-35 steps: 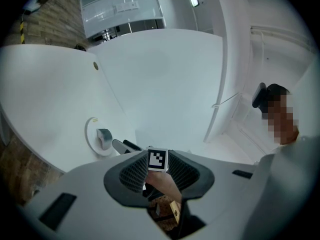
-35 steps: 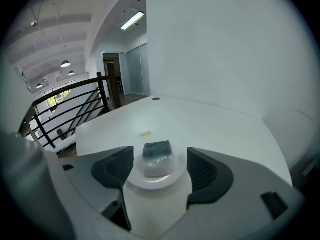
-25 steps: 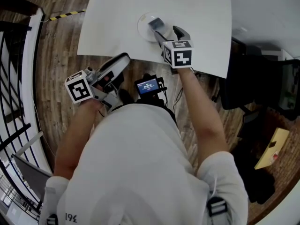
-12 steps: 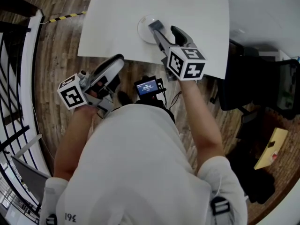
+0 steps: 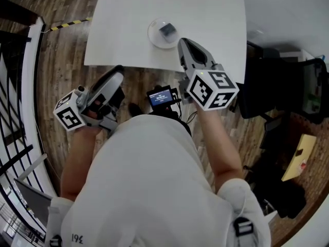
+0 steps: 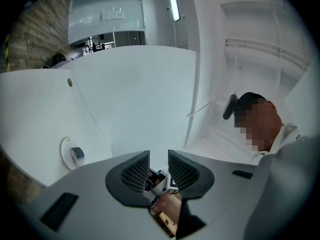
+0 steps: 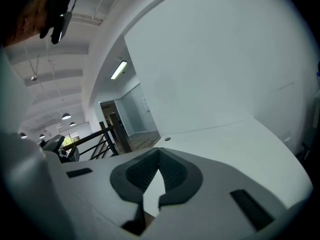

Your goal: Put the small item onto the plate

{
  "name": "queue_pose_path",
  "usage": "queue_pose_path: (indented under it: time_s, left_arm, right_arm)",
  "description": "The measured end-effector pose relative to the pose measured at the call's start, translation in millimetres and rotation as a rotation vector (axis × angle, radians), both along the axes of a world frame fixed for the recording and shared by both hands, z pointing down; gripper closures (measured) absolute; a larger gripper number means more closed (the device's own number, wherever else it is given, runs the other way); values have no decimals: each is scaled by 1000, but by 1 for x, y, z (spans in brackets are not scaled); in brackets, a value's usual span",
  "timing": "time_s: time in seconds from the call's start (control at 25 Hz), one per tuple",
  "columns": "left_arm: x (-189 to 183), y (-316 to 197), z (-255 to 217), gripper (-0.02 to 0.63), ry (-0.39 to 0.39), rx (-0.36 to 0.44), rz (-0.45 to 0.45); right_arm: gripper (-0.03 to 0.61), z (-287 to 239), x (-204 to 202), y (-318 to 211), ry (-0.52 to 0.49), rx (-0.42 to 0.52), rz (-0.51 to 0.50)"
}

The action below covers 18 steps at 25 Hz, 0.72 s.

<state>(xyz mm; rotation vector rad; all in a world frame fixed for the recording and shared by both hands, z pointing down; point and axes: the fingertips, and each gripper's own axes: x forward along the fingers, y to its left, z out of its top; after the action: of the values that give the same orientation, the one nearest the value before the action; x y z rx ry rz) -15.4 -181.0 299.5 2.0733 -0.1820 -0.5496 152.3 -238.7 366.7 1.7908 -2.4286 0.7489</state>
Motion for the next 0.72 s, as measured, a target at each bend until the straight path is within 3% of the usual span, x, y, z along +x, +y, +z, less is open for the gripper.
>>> queue_pose_path:
  time_s: [0.4,0.72]
  left_arm:
    - [-15,24,-12,500,22,5,89]
    - [-36,75,-31,500,63,37,249]
  right_arm:
    - [577,-38,-19,47,-55,49,39]
    - [577,-58,-40,115,-142,96,148]
